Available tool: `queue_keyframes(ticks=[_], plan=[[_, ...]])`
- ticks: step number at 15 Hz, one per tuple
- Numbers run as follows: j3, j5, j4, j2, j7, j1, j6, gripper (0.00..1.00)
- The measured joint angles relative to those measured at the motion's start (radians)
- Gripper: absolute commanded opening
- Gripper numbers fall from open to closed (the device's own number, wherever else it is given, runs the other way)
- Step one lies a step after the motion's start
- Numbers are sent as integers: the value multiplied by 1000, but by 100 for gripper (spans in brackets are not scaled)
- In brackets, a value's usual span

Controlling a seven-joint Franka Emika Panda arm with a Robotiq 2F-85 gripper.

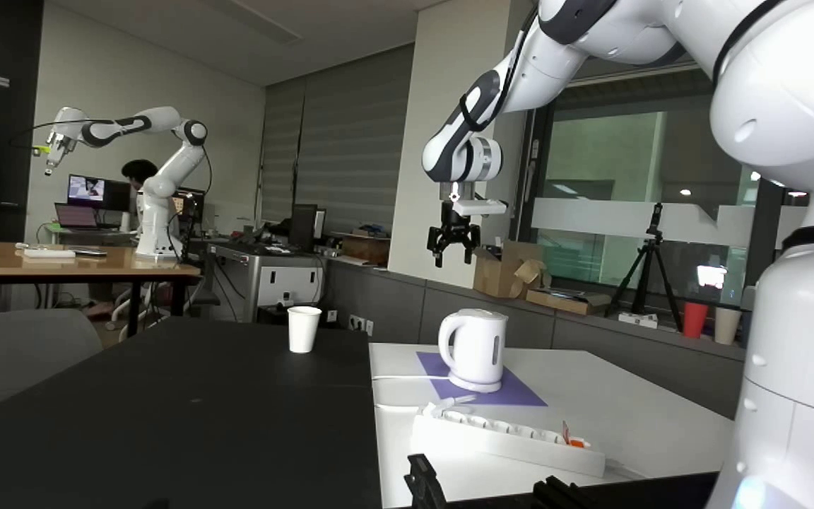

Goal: Press the button on the handle of the kettle

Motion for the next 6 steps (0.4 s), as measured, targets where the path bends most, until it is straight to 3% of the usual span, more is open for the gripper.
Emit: queue_keyframes(ticks=[6], plan=[[1,0,0,4,1,0,1,100]])
